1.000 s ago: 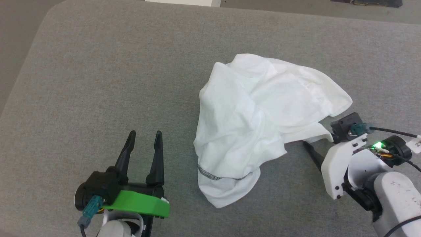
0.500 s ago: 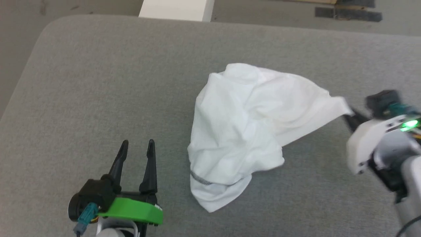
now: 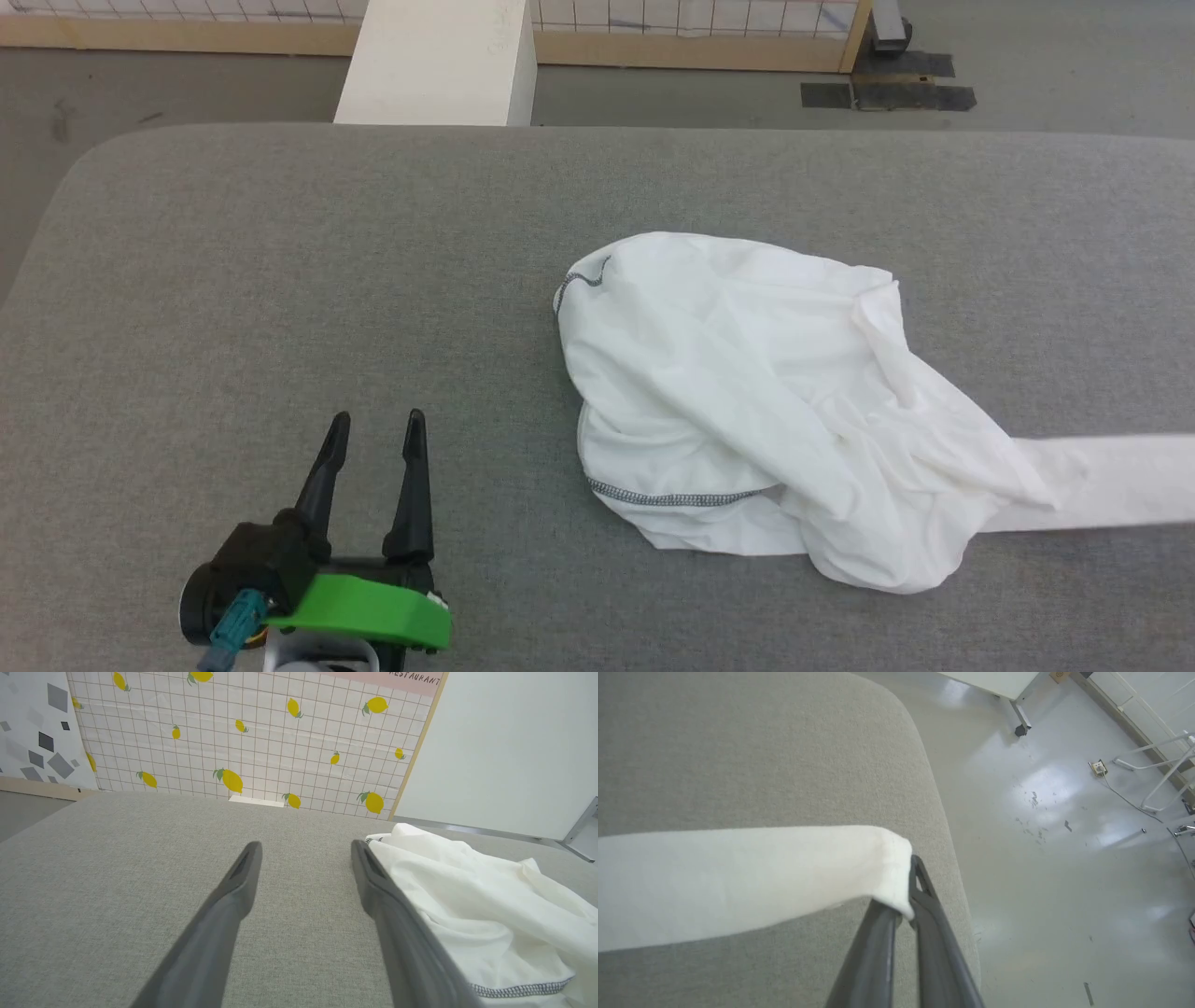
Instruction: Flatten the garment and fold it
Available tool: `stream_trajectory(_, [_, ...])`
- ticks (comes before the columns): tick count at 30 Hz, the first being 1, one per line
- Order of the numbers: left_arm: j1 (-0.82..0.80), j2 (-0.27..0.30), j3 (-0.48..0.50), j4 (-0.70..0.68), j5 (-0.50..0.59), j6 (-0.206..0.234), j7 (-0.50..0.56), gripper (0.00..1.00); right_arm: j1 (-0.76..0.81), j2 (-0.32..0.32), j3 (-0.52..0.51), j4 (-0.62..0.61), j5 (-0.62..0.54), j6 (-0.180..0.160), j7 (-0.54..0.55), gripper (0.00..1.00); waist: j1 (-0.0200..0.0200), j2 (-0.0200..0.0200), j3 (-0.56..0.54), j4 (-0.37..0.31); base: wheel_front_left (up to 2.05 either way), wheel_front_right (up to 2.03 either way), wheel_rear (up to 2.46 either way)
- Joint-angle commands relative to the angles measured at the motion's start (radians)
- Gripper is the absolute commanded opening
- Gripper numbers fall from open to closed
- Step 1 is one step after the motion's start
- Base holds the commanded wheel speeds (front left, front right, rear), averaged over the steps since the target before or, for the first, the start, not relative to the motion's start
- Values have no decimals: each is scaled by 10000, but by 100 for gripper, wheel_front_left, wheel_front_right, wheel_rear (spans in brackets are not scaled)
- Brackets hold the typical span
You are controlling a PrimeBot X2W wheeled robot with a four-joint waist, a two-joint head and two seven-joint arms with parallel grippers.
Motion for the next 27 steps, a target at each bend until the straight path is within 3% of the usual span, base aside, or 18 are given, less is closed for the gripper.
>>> stream_trajectory(1, [167,-34,53,17,63,-59,-45,100,215,191,-168,186,-234,-17,-202,0,0,0,48,38,0,0,0])
stream_trajectory(4, [169,-34,80,71,132,-114,-45,100,372,691,-371,749,-614,-17,-687,0,0,0,66,45,0,0,0])
stream_trajectory(5, [161,-34,73,95,156,-132,-45,100,332,829,-343,910,-718,-17,-844,17,0,0,61,46,0,0,0])
stream_trajectory(6, [143,-34,58,120,174,-146,-45,100,251,990,-267,1109,-823,-17,-1019,100,0,0,49,48,0,0,0])
stream_trajectory(11, [57,-34,-22,176,165,-173,-45,100,-635,1603,248,1297,-583,-17,-1573,100,0,0,-37,50,0,0,0])
stream_trajectory(15, [72,-34,-44,155,107,-146,-45,100,-1584,1824,1145,305,345,-17,-1287,100,0,0,-70,70,0,0,0])
stream_trajectory(21, [27,-34,-193,13,-103,-39,-45,100,-2700,1648,3054,-1176,1483,-17,171,100,0,0,251,287,0,0,0])
stream_trajectory(26, [-299,-34,-401,19,-188,-55,-45,100,-3307,1631,4325,-702,1851,-17,1669,100,0,0,757,665,0,0,0])
stream_trajectory(27, [-531,-34,-498,55,-225,-58,-45,100,-3579,1554,4716,-1,1752,-17,2274,100,0,0,1016,960,0,0,0])
